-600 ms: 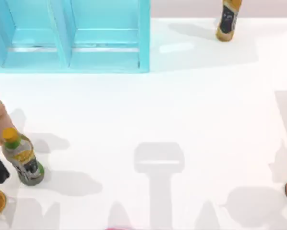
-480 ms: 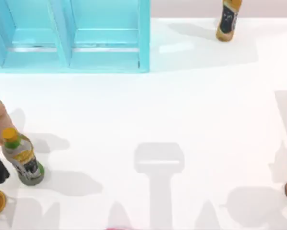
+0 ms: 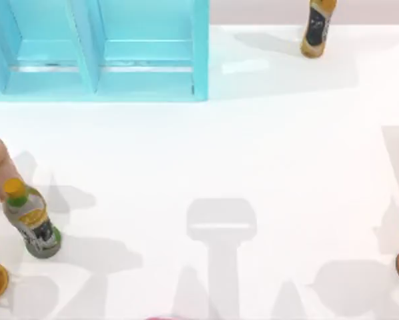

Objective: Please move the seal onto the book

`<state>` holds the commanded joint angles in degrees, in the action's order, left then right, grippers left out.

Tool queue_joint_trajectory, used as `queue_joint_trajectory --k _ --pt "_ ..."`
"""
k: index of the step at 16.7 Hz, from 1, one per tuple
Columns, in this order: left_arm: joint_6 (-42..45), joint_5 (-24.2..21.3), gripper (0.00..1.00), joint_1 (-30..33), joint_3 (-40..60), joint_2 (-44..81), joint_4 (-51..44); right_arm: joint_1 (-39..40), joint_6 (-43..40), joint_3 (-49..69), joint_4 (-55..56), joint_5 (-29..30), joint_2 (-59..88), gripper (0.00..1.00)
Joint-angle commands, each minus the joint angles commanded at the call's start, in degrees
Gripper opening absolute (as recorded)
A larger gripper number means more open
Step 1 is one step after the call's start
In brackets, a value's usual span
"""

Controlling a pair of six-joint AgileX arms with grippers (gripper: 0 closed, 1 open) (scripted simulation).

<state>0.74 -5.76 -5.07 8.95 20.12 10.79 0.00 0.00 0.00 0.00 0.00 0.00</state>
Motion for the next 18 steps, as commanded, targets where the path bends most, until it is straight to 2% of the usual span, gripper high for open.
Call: queue_joint_trajectory --k 13,18 --pt "2.8 -19.5 1.0 -17.4 30.8 71.7 37.1 0.0 0.0 0.0 0.0 0.0 0.0 1.0" --pt "3.6 -25.5 1.0 -22.7 40.1 94.1 48.4 0.0 0.0 0.0 0.0 0.0 0.0 1.0"
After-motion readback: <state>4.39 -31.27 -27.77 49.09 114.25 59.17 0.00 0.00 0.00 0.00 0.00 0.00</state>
